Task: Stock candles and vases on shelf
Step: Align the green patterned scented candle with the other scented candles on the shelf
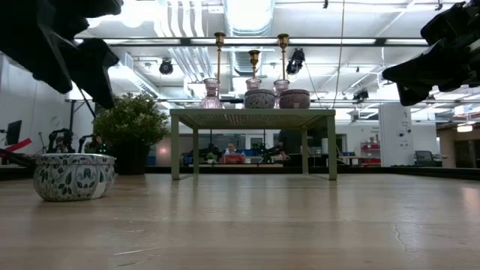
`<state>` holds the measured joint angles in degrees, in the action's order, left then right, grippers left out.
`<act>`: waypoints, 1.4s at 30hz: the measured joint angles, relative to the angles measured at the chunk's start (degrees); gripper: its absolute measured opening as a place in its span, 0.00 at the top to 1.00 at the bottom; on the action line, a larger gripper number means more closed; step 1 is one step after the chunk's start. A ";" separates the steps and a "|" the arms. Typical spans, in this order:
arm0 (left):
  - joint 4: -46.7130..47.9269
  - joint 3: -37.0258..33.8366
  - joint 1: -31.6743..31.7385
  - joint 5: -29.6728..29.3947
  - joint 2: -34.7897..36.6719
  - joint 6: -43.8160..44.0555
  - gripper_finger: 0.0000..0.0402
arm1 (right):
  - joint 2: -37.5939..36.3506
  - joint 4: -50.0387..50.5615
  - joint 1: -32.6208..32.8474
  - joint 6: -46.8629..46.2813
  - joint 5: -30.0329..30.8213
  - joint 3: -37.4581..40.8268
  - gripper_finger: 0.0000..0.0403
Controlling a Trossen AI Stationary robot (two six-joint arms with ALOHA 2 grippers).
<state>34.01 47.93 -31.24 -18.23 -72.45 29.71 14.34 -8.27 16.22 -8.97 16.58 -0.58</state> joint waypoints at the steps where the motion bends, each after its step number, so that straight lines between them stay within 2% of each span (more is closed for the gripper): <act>1: -0.29 0.11 0.00 0.48 -0.87 0.32 0.03 | 0.01 0.02 -0.01 0.00 0.02 0.01 0.98; 11: -2.44 0.01 0.00 3.61 -10.02 1.01 0.03 | 0.06 0.04 -0.01 0.00 0.00 0.02 0.98; 16: -4.84 0.03 -0.04 6.97 -12.69 1.02 0.03 | 0.06 0.04 -0.01 0.00 0.00 0.01 0.98; 29: -9.33 0.03 -0.02 6.89 -17.61 0.74 0.04 | 0.06 0.09 -0.01 0.00 0.00 0.02 0.98; 42: -9.62 -0.01 0.02 6.81 -17.44 0.46 0.27 | 0.08 0.42 -0.01 0.00 0.00 0.02 0.98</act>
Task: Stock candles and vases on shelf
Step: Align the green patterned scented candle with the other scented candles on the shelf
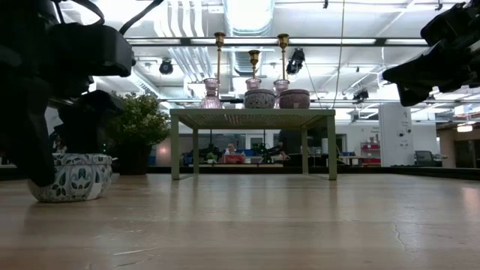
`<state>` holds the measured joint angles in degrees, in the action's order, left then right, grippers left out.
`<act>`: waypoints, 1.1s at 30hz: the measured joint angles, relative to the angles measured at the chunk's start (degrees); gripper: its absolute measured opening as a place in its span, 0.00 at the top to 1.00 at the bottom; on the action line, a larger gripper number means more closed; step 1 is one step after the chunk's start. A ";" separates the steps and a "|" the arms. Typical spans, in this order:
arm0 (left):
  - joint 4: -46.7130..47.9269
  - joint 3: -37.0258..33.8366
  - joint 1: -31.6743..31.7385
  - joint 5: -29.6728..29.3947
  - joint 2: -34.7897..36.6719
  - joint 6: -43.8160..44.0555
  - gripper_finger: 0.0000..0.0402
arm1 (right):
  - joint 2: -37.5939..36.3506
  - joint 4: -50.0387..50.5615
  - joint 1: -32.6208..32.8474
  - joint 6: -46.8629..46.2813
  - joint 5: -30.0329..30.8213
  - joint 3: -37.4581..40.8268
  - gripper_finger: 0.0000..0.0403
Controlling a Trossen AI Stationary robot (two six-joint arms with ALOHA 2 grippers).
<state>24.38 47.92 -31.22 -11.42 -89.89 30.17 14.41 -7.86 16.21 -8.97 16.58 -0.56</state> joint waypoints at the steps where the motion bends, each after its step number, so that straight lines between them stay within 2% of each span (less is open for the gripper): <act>1: 0.00 0.00 0.00 0.00 0.00 0.00 0.27 | 0.00 0.00 0.00 0.00 0.01 0.00 0.98; 9: 1.92 1.52 0.41 0.02 0.47 -0.35 0.23 | 0.00 0.00 0.02 0.00 0.00 0.00 0.98; 16: 10.81 6.33 3.98 -0.63 3.20 -1.56 0.25 | 0.00 -0.02 0.00 0.00 0.00 0.00 0.98; 24: 13.86 10.06 11.43 -0.81 8.69 -4.86 0.24 | -0.02 0.11 0.00 0.00 0.02 0.00 0.98; 33: 14.80 11.24 22.73 -0.76 14.09 -0.58 0.24 | -0.02 0.24 0.02 0.00 -0.02 0.02 0.98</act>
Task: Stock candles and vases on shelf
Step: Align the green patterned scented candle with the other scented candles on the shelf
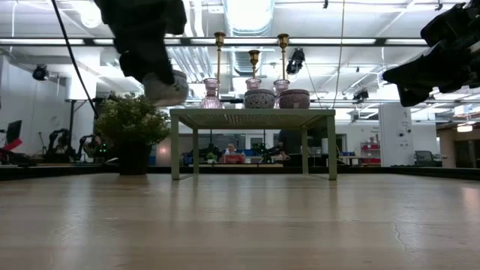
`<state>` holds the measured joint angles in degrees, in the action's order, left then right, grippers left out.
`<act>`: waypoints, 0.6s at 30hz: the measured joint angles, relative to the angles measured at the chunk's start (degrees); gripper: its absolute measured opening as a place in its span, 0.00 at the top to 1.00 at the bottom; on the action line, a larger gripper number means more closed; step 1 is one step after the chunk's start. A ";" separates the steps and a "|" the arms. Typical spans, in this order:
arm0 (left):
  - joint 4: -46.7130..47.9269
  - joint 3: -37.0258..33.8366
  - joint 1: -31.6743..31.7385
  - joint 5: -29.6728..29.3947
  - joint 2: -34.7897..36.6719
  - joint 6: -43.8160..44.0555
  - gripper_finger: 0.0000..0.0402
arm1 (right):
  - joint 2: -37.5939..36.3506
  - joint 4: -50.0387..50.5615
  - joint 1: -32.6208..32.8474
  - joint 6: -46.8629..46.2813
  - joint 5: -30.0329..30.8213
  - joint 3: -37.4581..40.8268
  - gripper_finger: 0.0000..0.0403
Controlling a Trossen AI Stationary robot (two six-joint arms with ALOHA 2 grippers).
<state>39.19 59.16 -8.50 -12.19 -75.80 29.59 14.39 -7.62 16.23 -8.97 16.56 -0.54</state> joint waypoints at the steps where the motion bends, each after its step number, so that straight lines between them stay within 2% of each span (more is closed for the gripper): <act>1: 0.05 0.14 1.29 0.00 0.20 0.22 0.24 | 0.00 0.02 0.00 0.00 0.02 0.00 0.98; 18: 0.49 6.47 16.27 0.87 -0.46 -1.33 0.23 | 0.02 0.13 -0.01 0.00 0.02 0.00 0.98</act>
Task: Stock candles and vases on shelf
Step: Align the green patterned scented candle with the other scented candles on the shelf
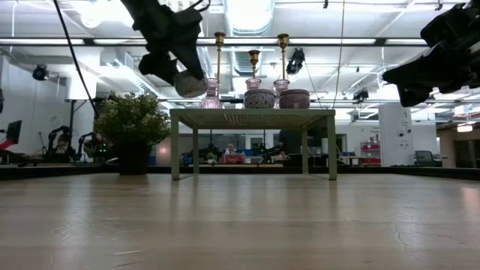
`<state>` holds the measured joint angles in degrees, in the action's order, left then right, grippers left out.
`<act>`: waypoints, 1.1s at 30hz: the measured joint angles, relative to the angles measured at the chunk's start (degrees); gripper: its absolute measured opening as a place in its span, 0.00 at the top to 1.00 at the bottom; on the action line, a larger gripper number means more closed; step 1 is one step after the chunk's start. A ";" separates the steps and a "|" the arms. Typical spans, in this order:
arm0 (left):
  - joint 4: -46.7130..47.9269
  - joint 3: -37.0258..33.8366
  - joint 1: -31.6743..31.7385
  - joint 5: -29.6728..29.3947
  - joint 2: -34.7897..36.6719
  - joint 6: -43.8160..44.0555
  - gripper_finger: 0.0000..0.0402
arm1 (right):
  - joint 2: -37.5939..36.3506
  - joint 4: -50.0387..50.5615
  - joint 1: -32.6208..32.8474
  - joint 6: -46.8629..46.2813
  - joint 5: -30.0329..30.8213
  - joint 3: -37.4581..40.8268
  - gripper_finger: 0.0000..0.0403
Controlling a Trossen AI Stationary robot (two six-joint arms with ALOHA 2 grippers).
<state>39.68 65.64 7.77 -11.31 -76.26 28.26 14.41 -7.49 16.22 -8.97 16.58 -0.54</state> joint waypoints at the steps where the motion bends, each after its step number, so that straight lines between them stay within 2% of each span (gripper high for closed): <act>1: -0.06 0.32 0.60 0.00 -0.28 0.08 0.23 | -0.02 0.00 -0.01 0.00 0.00 0.00 0.98; 16: 0.00 4.44 4.58 0.13 -7.39 -1.72 0.23 | 0.00 -0.02 -0.01 0.00 0.00 0.00 0.98; 33: -1.11 4.95 7.28 -0.66 -8.99 -4.47 0.23 | 0.00 -0.02 -0.01 0.00 0.00 0.00 0.98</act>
<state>38.57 70.59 15.05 -11.97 -85.25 23.79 14.41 -7.51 16.21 -8.97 16.58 -0.54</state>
